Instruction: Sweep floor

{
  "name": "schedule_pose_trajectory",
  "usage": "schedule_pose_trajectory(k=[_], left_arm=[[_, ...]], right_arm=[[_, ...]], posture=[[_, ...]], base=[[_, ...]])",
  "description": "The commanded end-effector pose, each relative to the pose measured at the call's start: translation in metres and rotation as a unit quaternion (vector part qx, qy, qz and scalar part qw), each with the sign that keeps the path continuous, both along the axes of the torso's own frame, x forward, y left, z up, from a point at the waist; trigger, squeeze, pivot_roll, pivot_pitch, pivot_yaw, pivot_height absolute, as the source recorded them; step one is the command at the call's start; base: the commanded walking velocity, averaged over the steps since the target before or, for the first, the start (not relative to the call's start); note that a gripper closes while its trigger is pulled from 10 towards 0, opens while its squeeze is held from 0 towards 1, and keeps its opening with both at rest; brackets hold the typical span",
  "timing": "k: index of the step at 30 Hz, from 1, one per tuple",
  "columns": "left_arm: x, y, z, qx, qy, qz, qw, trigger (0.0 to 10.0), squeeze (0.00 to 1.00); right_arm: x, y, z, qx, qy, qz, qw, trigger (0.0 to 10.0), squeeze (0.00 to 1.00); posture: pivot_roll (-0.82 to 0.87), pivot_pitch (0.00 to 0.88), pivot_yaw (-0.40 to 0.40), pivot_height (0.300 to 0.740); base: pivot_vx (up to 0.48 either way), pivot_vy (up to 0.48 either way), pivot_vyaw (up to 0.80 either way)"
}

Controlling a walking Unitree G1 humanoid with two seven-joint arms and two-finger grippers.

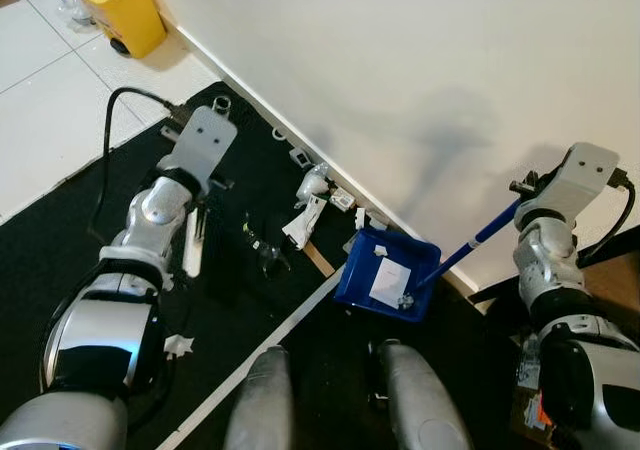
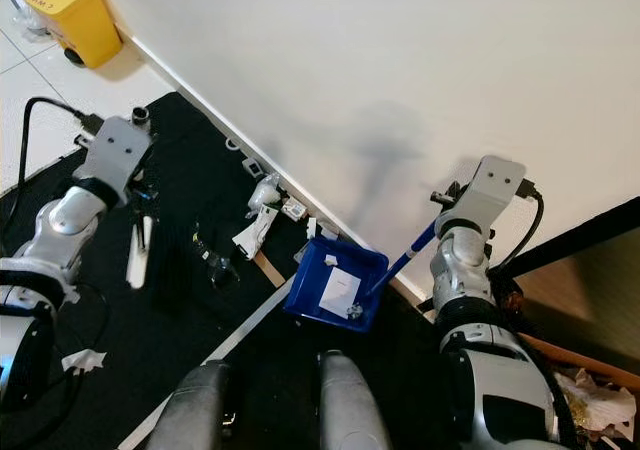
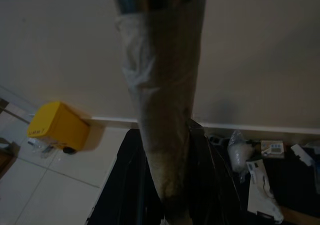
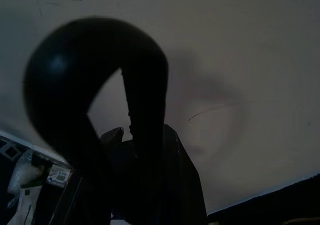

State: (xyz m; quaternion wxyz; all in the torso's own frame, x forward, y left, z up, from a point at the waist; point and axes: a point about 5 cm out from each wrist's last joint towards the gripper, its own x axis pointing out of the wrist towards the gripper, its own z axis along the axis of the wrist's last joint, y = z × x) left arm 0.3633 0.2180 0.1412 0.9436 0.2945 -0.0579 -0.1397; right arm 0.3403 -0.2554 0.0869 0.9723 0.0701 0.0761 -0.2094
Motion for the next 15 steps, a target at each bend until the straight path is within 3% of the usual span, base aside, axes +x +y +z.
schedule_pose_trajectory(k=[1,7,15], left_arm=[[0.002,-0.004,0.003,0.009,-0.006,-0.011,1.0,10.0,0.0],[0.003,-0.002,0.005,0.028,-0.003,-0.011,1.0,10.0,0.0],[0.003,0.004,0.007,0.035,-0.001,-0.008,0.999,10.0,0.0]], right_arm=[[-0.005,-0.009,-0.006,0.0,0.027,-0.005,1.0,10.0,0.0],[0.002,-0.022,0.01,0.005,0.016,-0.004,1.0,10.0,0.0],[0.008,-0.019,0.018,0.031,0.01,0.015,0.999,10.0,0.0]], posture=[[-0.05,0.22,-0.018,0.74],[-0.04,0.204,-0.018,0.74],[-0.03,0.195,-0.016,0.74]], base=[[0.0,0.0,0.0],[0.0,0.0,0.0],[0.0,0.0,0.0]])
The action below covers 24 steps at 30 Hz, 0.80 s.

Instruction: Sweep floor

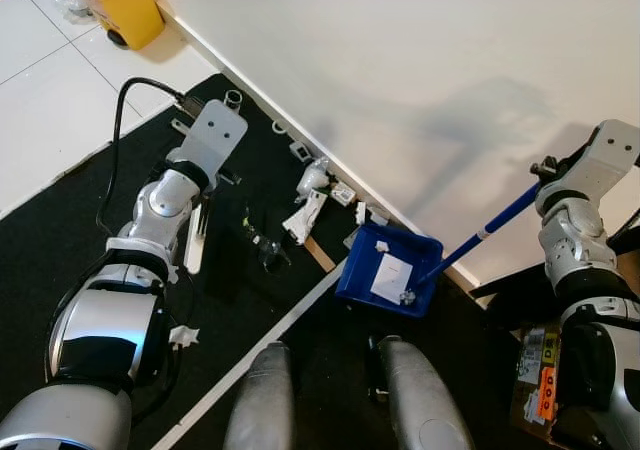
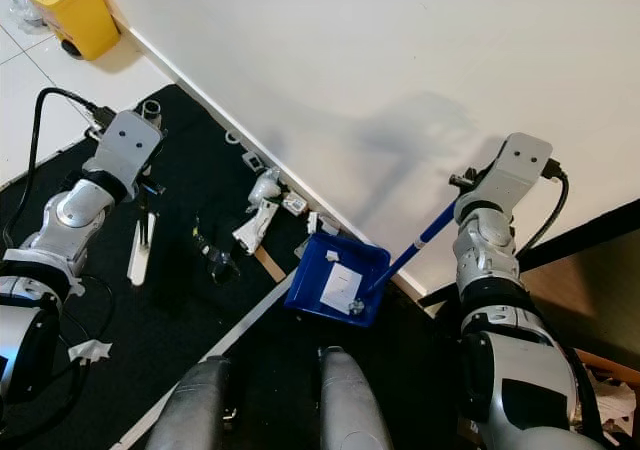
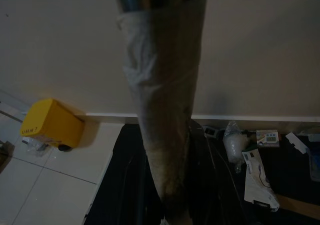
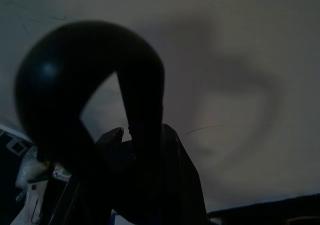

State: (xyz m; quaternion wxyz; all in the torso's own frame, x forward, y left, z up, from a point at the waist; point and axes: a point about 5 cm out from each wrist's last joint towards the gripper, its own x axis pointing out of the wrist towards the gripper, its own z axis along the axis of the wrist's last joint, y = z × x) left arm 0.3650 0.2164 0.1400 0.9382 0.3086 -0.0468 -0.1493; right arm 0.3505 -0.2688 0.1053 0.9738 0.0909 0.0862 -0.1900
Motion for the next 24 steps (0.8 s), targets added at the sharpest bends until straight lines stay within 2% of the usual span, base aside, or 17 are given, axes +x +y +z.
schedule_pose_trajectory(k=[1,4,9,18,24], left_arm=[[0.001,0.007,0.008,0.018,-0.011,-0.003,1.0,10.0,0.0],[0.0,0.007,0.007,0.016,-0.008,-0.005,1.0,10.0,0.0],[-0.001,0.008,0.006,0.013,-0.007,-0.008,1.0,10.0,0.0],[-0.001,0.02,0.008,-0.044,0.001,0.03,0.999,10.0,0.0],[-0.004,0.023,0.004,-0.052,0.006,0.029,0.998,10.0,0.0]], right_arm=[[-0.001,-0.002,-0.001,0.014,0.013,0.017,1.0,10.0,0.0],[0.001,0.004,-0.004,0.019,0.029,0.054,0.998,10.0,0.0],[0.001,0.009,-0.006,0.017,0.036,0.08,0.996,10.0,0.0],[0.003,0.018,-0.008,0.011,0.056,0.139,0.989,10.0,0.0],[0.004,0.015,-0.007,-0.004,0.07,0.153,0.986,10.0,0.0]], posture=[[-0.02,0.191,-0.014,0.74],[-0.02,0.18,-0.011,0.74],[-0.01,0.154,-0.003,0.74],[0.0,0.085,0.018,0.74],[0.0,0.066,0.011,0.74]], base=[[0.0,0.0,0.0],[0.0,0.0,0.0],[0.0,0.0,0.0],[0.0,0.0,0.0],[0.0,0.0,0.0]])
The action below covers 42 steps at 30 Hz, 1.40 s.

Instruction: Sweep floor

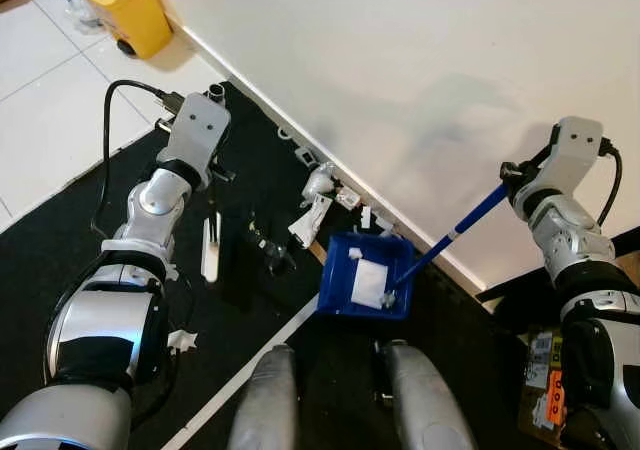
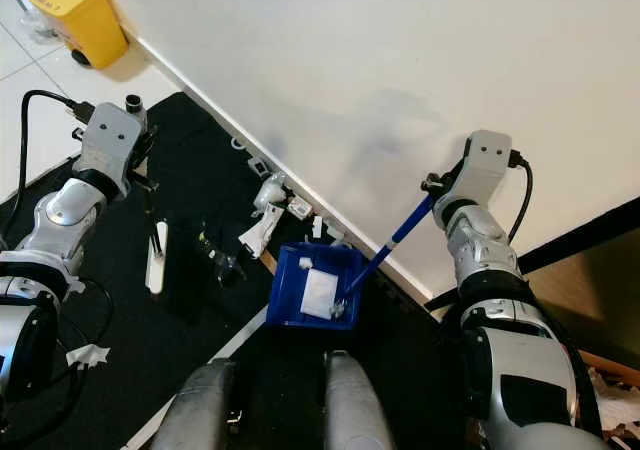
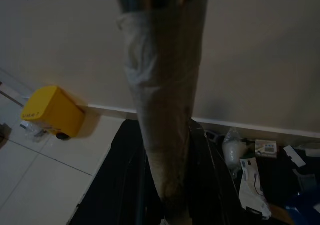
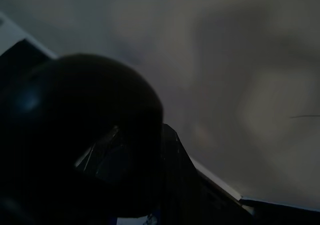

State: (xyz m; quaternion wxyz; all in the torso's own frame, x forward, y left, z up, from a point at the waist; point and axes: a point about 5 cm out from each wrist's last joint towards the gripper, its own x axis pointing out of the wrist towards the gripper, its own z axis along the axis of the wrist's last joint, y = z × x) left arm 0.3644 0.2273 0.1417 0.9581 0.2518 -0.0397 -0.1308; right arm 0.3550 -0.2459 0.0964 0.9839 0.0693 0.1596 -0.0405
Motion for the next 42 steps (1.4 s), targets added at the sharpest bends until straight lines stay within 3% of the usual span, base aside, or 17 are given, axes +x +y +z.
schedule_pose_trajectory(k=[1,5,13,26,29,35,42], left_arm=[[-0.005,0.014,0.001,0.006,-0.003,0.01,1.0,10.0,0.0],[-0.009,0.018,-0.004,0.001,0.004,0.014,1.0,10.0,0.0],[-0.016,0.026,-0.013,0.002,0.014,0.023,1.0,10.0,0.0],[-0.02,0.031,-0.018,0.016,0.025,0.032,0.999,10.0,0.0],[-0.021,0.031,-0.019,0.01,0.026,0.037,0.999,10.0,0.0],[-0.02,0.027,-0.02,-0.006,0.024,0.025,0.999,10.0,0.0],[-0.02,0.023,-0.02,-0.013,0.021,0.021,0.999,10.0,0.0]], right_arm=[[-0.001,-0.009,0.001,-0.016,0.014,0.001,1.0,10.0,0.0],[-0.004,-0.014,-0.001,-0.044,0.037,0.017,0.998,10.0,0.0],[-0.008,-0.029,-0.003,-0.103,0.064,-0.015,0.992,10.0,0.0],[-0.013,-0.033,-0.012,-0.135,0.075,-0.07,0.986,10.0,0.0],[-0.014,-0.023,-0.018,-0.08,0.059,-0.094,0.991,10.0,0.0],[-0.012,-0.005,-0.025,0.013,0.051,-0.087,0.995,10.0,0.0],[-0.008,0.005,-0.023,0.037,0.037,-0.083,0.995,10.0,0.0]], posture=[[0.01,0.064,0.008,0.74],[0.01,0.06,-0.002,0.74],[0.02,0.062,-0.01,0.74],[0.02,0.07,-0.008,0.74],[0.02,0.083,-0.006,0.74],[0.02,0.094,-0.005,0.74],[0.02,0.096,-0.003,0.74]], base=[[0.0,0.0,0.0],[0.0,0.0,0.0],[0.0,0.0,0.0],[0.0,0.0,0.0],[0.0,0.0,0.0],[0.0,0.0,0.0],[0.0,0.0,0.0]])
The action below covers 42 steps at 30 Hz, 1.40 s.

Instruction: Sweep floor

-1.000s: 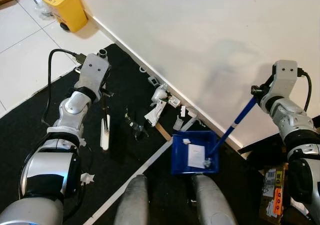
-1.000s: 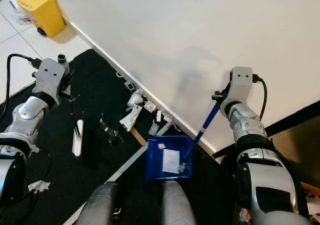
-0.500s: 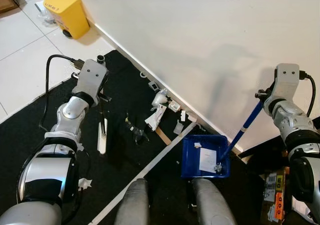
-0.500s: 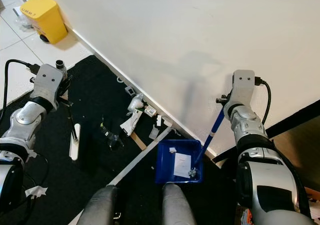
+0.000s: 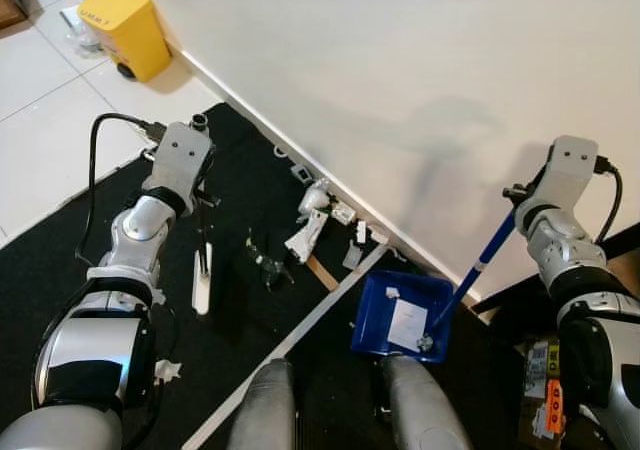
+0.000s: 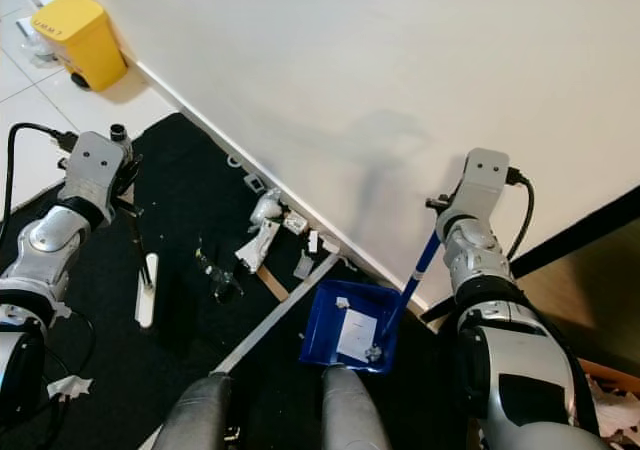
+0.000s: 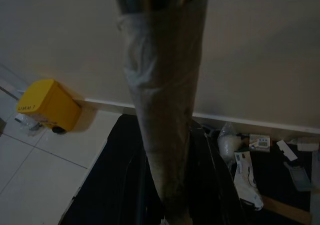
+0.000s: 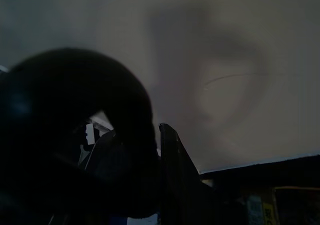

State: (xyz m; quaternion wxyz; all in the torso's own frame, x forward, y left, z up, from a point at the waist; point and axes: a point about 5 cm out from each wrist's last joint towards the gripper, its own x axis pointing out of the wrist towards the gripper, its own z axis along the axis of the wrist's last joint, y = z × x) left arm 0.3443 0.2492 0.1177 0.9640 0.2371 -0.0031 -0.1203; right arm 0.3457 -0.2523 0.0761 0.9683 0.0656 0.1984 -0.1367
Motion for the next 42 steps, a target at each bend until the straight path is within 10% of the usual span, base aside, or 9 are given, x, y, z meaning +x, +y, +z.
schedule_pose_trajectory(k=[1,29,42], left_arm=[[0.0,0.001,0.005,-0.004,-0.015,0.004,1.0,10.0,0.0],[-0.001,-0.003,0.002,-0.012,-0.013,-0.006,1.0,10.0,0.0],[-0.003,0.001,0.002,-0.008,-0.015,-0.005,1.0,10.0,0.0]], right_arm=[[0.003,0.013,-0.002,0.057,-0.02,0.006,0.998,10.0,0.0],[0.013,0.033,0.009,0.115,-0.053,0.014,0.992,10.0,0.0],[0.015,-0.01,0.034,0.017,-0.055,0.028,0.998,10.0,0.0]], posture=[[0.02,0.096,-0.003,0.74],[0.01,0.102,-0.006,0.74],[0.01,0.1,-0.006,0.74]], base=[[0.0,0.0,0.0],[0.0,0.0,0.0],[0.0,0.0,0.0]])
